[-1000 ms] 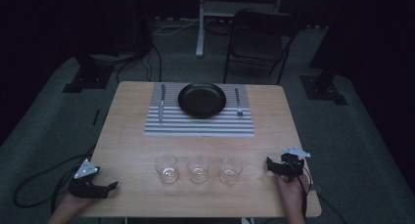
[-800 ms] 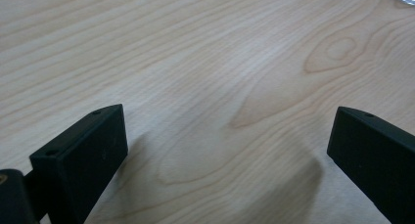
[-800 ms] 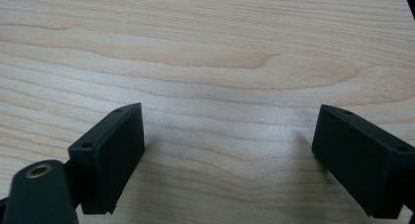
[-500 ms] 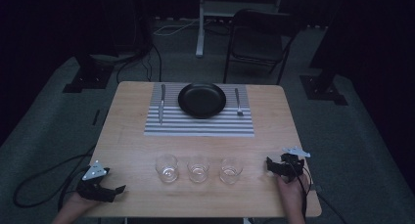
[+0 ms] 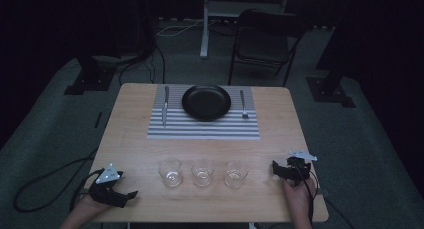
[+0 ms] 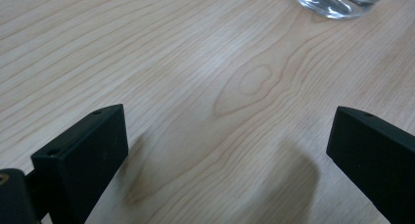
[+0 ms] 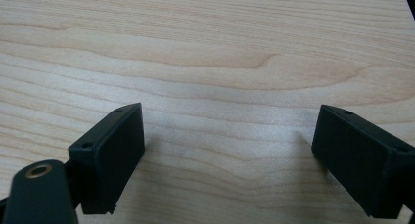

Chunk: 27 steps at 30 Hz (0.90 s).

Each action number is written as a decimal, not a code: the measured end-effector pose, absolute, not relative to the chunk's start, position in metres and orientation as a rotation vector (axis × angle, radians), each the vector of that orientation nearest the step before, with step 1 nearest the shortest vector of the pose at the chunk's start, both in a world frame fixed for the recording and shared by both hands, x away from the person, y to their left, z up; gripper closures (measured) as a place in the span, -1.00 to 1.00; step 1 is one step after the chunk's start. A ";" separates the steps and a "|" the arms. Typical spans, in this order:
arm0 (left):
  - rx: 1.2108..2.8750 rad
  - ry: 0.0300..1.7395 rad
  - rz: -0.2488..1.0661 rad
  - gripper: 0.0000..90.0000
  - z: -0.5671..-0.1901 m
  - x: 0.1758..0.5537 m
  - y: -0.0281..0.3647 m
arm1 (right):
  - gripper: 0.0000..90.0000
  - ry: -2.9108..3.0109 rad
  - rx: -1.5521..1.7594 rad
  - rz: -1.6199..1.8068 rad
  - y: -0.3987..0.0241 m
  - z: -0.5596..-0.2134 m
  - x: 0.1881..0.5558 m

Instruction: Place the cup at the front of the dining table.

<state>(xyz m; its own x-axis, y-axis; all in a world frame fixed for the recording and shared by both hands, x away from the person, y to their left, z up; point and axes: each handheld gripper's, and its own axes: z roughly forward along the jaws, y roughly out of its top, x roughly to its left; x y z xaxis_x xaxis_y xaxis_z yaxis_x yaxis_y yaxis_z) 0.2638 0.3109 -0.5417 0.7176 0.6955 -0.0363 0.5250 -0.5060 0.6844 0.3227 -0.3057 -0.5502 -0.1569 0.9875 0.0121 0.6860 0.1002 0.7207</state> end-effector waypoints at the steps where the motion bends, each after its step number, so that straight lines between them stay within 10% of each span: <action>1: 2.228 0.921 0.318 -0.95 -0.542 0.264 0.311 | -0.74 1.901 1.631 0.821 -0.306 -0.550 0.323; 27: 2.265 0.704 0.235 -0.85 -0.540 0.286 0.238 | -0.74 1.900 1.632 0.821 -0.306 -0.550 0.322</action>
